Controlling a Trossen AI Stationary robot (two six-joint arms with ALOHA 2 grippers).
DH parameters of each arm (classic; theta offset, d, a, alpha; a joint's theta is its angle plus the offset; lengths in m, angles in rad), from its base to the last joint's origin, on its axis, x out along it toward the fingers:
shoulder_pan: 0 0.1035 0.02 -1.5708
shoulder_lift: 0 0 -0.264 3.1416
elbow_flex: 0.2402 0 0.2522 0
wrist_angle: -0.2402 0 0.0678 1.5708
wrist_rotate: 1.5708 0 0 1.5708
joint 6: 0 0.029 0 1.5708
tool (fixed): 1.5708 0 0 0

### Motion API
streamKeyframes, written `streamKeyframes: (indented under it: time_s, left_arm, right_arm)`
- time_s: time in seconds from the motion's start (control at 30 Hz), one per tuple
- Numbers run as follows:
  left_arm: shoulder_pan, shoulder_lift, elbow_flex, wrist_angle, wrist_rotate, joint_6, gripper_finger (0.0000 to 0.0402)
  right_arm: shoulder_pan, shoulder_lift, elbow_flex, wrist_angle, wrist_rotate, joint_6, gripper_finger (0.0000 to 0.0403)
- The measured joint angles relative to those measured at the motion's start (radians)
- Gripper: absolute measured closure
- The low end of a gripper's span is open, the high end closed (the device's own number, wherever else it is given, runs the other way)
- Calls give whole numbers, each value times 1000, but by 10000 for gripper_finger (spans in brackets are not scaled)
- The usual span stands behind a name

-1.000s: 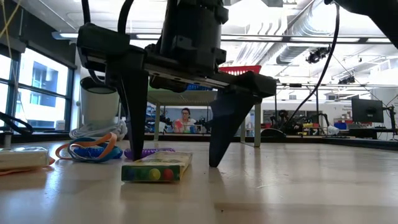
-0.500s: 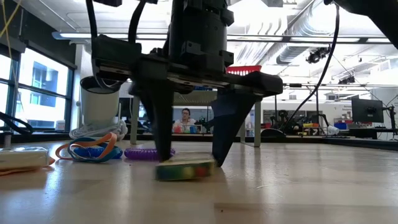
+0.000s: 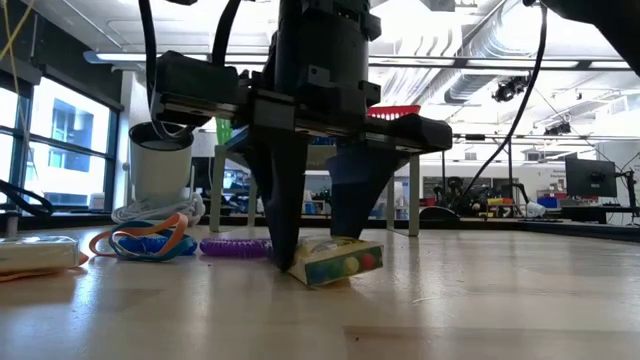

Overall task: Pick & Place Office Desk Supplies
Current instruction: Put the yellow crayon box into the blue bin on the shelf

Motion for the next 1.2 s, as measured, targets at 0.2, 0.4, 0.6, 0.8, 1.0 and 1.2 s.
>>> streamKeyframes:
  time_s: [0.2, 0.4, 0.6, 0.8, 1.0, 1.2]
  left_arm:
    - [0, 0, 0, -3, 0, 12, 208]
    - [1, 0, 0, -27, 0, 25, 208]
    - [23, 0, 0, -59, 3, 81, 208]
    - [90, -6, 0, -88, 62, 196, 208]
    - [165, -18, 0, -134, 66, 311, 208]
    - [245, -53, 0, -194, 45, 424, 208]
  right_arm:
    - [20, -14, -4, -26, 13, -10, 260]
    - [36, -90, 7, -74, 72, -39, 267]
    - [38, -173, 8, -112, 164, -69, 266]
    - [15, -296, 9, -138, 251, -129, 266]
    - [-50, -424, 11, -135, 318, -214, 266]
    - [-169, -498, 10, -100, 334, -350, 266]
